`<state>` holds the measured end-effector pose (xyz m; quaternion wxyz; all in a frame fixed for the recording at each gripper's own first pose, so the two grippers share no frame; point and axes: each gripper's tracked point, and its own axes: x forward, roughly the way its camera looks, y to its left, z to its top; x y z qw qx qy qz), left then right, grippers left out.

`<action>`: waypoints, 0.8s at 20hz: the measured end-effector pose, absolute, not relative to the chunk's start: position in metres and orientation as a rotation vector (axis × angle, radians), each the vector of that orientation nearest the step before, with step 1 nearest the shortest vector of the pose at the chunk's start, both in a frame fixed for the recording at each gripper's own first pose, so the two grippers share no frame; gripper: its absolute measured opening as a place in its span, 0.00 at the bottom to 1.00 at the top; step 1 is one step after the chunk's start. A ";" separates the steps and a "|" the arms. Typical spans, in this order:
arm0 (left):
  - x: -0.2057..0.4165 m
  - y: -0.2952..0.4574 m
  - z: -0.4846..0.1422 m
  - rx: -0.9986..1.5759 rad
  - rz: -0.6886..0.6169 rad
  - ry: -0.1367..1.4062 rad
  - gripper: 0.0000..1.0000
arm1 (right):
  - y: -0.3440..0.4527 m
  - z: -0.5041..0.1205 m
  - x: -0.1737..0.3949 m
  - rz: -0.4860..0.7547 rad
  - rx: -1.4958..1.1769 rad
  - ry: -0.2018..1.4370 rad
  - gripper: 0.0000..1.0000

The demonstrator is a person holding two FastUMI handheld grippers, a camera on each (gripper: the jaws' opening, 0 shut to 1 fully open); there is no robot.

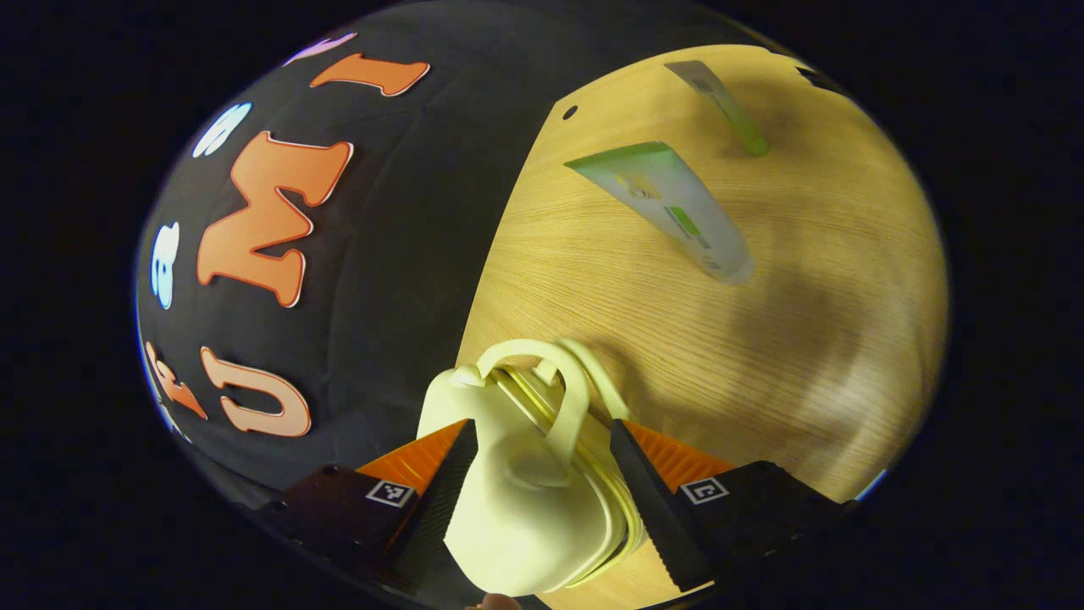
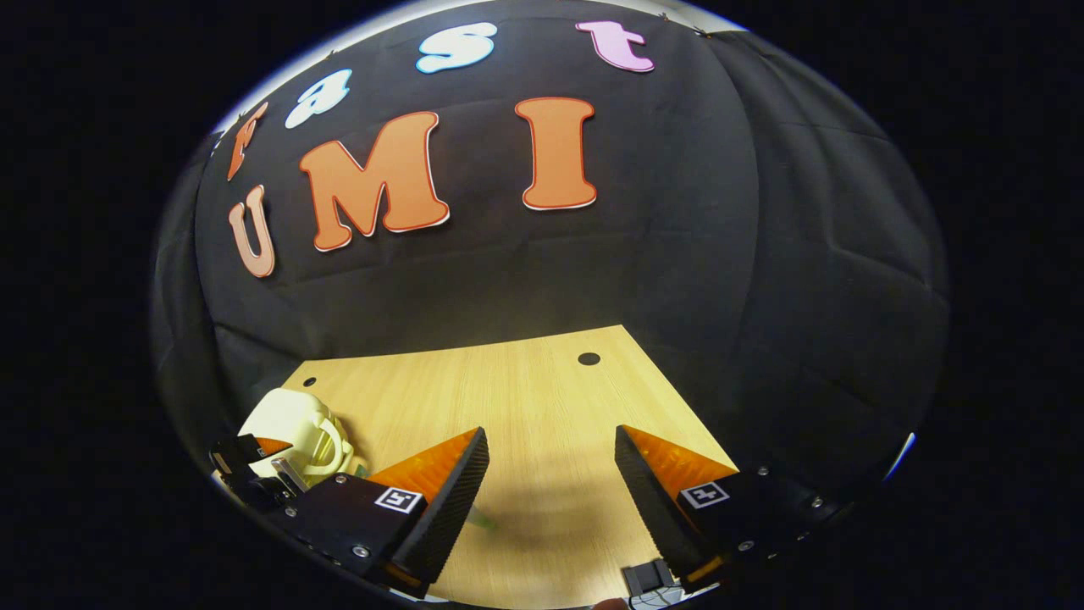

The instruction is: First open the suitcase, pack the skin care products into it, and then close the suitcase.

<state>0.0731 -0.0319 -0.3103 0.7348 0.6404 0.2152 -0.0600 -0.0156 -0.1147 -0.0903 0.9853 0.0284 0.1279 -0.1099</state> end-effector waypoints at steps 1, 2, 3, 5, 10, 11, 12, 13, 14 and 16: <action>0.077 -0.032 -0.311 1.417 -0.128 0.476 0.98 | -0.116 -0.091 -0.015 -0.222 0.059 0.261 0.95; 0.080 -0.031 -0.311 1.428 -0.123 0.483 0.98 | -0.116 -0.093 -0.012 -0.222 0.060 0.266 0.95; 0.084 -0.029 -0.311 1.440 -0.116 0.486 0.98 | -0.116 -0.094 -0.011 -0.225 0.060 0.269 0.95; 0.097 -0.027 -0.308 1.468 -0.105 0.483 0.98 | -0.117 -0.094 -0.010 -0.227 0.054 0.272 0.95; 0.108 -0.026 -0.324 1.428 -0.123 0.533 0.76 | -0.119 -0.091 -0.004 -0.233 0.060 0.271 0.95; 0.108 -0.026 -0.334 1.417 -0.124 0.564 0.55 | -0.119 -0.090 -0.004 -0.233 0.061 0.270 0.95; 0.104 -0.026 -0.346 1.413 -0.140 0.600 0.34 | -0.118 -0.089 -0.004 -0.233 0.061 0.268 0.95; 0.100 -0.026 -0.349 1.421 -0.143 0.621 0.23 | -0.119 -0.088 -0.004 -0.230 0.059 0.270 0.95; 0.105 -0.029 -0.349 1.429 -0.151 0.615 0.19 | -0.118 -0.086 -0.003 -0.221 0.055 0.269 0.95; 0.106 -0.029 -0.344 1.417 -0.153 0.618 0.13 | -0.114 -0.080 0.000 -0.193 0.033 0.253 0.95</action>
